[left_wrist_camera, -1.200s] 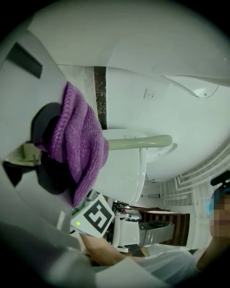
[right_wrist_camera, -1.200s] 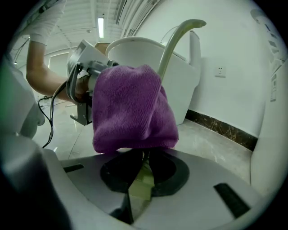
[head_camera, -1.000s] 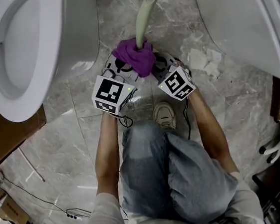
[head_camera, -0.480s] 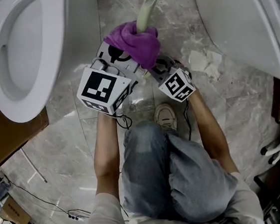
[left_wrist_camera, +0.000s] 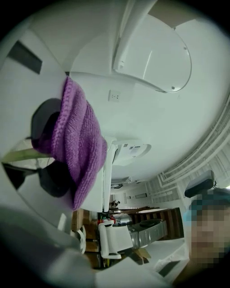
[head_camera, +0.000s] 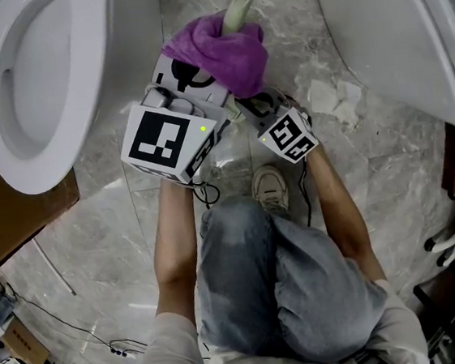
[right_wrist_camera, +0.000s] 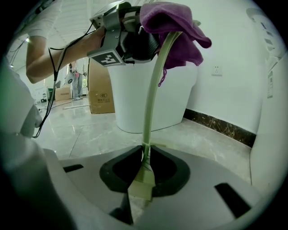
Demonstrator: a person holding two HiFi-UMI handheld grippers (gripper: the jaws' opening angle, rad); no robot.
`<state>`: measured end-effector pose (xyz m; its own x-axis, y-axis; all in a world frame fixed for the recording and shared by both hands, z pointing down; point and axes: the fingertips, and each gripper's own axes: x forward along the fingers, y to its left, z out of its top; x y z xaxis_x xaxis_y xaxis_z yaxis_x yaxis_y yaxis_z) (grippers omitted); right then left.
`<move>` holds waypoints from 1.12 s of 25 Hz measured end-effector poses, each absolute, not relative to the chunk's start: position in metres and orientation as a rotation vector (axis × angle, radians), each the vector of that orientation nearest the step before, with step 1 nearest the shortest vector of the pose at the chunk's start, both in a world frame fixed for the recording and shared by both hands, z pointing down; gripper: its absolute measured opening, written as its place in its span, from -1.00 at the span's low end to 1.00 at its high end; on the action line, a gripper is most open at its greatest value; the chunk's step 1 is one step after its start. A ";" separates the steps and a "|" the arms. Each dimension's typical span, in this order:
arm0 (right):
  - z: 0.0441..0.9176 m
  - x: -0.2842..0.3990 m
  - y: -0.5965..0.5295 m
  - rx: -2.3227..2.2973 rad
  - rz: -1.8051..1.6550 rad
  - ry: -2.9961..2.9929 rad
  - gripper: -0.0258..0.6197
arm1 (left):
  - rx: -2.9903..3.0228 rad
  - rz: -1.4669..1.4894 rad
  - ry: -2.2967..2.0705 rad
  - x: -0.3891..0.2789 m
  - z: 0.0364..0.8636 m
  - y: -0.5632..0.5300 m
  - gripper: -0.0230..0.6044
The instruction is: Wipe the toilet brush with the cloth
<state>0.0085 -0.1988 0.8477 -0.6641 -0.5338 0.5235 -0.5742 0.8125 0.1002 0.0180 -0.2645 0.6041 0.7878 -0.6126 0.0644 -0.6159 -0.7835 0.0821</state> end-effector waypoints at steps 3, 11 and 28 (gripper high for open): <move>0.847 0.007 -0.198 0.814 0.104 -2.458 -0.74 | 2.876 0.043 -1.022 0.010 0.601 -0.259 -0.50; 0.848 0.006 -0.199 0.815 0.105 -2.435 -0.74 | 2.903 -0.053 -1.063 0.000 0.581 -0.252 -0.51; 0.822 0.010 -0.194 0.955 0.111 -2.487 -0.70 | 2.809 0.068 -1.246 -0.062 0.624 -0.202 -0.67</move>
